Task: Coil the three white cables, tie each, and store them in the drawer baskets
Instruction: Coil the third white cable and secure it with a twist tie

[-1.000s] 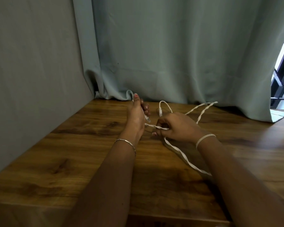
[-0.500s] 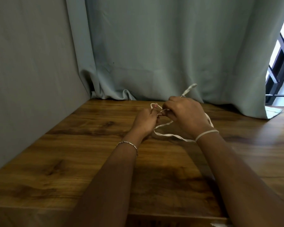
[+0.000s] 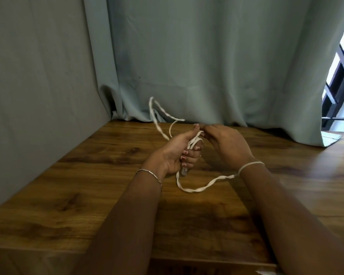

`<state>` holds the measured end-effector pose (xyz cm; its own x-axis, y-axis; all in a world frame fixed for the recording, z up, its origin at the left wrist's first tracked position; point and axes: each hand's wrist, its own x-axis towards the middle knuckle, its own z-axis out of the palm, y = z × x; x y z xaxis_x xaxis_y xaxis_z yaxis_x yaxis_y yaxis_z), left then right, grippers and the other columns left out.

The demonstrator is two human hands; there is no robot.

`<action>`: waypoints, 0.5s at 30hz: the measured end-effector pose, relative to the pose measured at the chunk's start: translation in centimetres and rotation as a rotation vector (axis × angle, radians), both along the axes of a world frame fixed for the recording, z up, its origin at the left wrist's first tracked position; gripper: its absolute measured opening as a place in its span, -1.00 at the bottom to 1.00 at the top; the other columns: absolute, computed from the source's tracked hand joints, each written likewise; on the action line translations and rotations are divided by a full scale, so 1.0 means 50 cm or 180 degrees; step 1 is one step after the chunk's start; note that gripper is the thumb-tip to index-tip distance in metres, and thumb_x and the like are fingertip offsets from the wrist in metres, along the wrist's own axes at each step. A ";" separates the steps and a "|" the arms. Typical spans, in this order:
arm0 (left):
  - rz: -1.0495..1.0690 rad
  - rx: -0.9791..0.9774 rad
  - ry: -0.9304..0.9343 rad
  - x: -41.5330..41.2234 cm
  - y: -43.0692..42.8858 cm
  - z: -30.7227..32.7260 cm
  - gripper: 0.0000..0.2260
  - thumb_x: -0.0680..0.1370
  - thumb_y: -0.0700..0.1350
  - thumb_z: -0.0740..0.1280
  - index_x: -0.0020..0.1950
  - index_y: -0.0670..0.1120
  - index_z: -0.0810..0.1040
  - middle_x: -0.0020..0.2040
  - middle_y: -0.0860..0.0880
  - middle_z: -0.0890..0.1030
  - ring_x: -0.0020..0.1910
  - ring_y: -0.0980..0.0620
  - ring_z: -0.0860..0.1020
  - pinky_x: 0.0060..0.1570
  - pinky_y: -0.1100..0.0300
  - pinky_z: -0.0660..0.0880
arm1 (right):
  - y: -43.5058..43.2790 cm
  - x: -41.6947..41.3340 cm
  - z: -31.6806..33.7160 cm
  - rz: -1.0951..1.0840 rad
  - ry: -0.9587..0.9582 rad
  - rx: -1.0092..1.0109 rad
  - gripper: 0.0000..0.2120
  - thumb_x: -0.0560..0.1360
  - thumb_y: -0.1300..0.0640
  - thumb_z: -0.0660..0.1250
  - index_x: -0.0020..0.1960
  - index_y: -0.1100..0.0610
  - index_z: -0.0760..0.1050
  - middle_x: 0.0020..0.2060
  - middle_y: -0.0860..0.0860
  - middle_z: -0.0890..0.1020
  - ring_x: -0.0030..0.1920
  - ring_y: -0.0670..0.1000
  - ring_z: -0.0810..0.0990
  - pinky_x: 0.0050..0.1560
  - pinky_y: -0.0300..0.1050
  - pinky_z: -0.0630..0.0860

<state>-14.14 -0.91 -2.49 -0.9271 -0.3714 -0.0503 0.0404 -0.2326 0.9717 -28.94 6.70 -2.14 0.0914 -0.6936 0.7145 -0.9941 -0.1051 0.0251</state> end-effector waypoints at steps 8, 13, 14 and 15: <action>0.0503 0.1036 0.1462 -0.013 -0.001 -0.002 -0.54 0.64 0.12 0.12 -0.41 -0.06 0.36 -0.61 0.06 0.22 -0.66 0.15 0.19 -0.67 0.32 0.14 | -0.018 0.037 -0.017 -0.0541 -0.0208 0.1152 -0.28 0.55 0.21 0.23 0.56 -0.11 -0.06 -0.07 0.10 0.62 -0.17 0.11 0.56 -0.18 -0.05 0.44; 0.1291 0.1585 0.2150 -0.014 -0.003 0.004 -0.57 0.64 0.07 0.13 -0.39 -0.06 0.37 -0.58 0.05 0.24 -0.62 0.15 0.20 -0.60 0.31 0.17 | -0.025 0.055 -0.018 -0.0417 -0.0032 0.1218 -0.67 0.59 0.10 0.21 0.34 0.06 0.34 0.02 0.11 0.62 -0.03 0.16 0.60 -0.13 -0.02 0.48; 0.1402 0.1634 0.2207 -0.013 -0.004 0.004 -0.58 0.64 0.07 0.13 -0.38 -0.06 0.37 -0.58 0.05 0.25 -0.62 0.14 0.20 -0.59 0.30 0.18 | -0.027 0.060 -0.013 -0.0413 0.0021 0.1195 -0.74 0.60 0.09 0.21 0.27 0.07 0.40 -0.01 0.10 0.63 -0.06 0.14 0.60 -0.15 -0.04 0.47; 0.1474 0.1676 0.2251 -0.013 -0.005 0.005 -0.59 0.64 0.06 0.14 -0.38 -0.06 0.37 -0.57 0.05 0.25 -0.61 0.14 0.19 -0.58 0.30 0.17 | -0.029 0.065 -0.010 -0.0421 0.0055 0.1172 -0.79 0.60 0.07 0.21 0.20 0.07 0.46 -0.03 0.09 0.63 -0.08 0.12 0.60 -0.17 -0.06 0.44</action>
<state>-14.78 -1.15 -2.24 -0.5767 -0.7932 0.1954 0.7661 -0.4420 0.4667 -25.70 5.27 -2.62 -0.0062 -0.9099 0.4147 -0.9995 0.0188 0.0264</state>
